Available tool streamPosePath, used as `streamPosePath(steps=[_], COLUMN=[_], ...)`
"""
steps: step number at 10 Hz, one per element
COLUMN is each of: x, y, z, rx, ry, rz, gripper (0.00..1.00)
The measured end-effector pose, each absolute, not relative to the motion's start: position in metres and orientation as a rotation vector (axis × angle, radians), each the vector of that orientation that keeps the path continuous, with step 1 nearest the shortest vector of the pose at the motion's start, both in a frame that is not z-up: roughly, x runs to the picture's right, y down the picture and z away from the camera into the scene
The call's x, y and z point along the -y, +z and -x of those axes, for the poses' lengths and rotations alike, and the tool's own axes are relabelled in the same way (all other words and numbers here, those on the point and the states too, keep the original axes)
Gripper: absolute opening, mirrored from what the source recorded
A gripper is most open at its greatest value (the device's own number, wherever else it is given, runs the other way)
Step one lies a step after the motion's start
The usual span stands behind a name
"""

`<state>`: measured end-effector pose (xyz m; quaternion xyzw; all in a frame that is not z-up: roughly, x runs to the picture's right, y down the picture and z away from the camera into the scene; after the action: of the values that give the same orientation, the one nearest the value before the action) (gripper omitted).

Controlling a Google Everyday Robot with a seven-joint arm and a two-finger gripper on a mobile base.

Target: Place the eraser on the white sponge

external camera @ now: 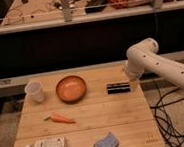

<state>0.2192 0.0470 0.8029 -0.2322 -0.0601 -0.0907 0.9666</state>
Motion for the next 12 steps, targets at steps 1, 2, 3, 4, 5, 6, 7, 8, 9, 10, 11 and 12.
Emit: streamPosePath(steps=[1,2,3,4,5,6,7,8,9,10,11,12], x=[-0.052,-0.055,-0.056,-0.058,-0.059,-0.06,-0.062,-0.063,-0.065,-0.064,-0.064,-0.064], y=[0.809,0.816,0.821,0.826,0.829,0.833,0.837,0.841,0.846,0.85,0.854,0.857], z=[-0.22,-0.219,-0.216,-0.215,-0.216,-0.218,-0.217,-0.216,-0.214,-0.211,-0.21,-0.21], rx=[0.126,0.129,0.135,0.14,0.142,0.143,0.144,0.144,0.147,0.15,0.152,0.151], ry=[-0.188,-0.195,-0.204,-0.211,-0.215,-0.219,-0.225,-0.232,-0.241,-0.251,-0.259,-0.263], rz=[0.474,0.475,0.476,0.478,0.48,0.48,0.483,0.484,0.486,0.487,0.488,0.49], gripper=[0.8,0.8,0.8,0.8,0.8,0.8,0.8,0.8,0.8,0.8,0.8,0.8])
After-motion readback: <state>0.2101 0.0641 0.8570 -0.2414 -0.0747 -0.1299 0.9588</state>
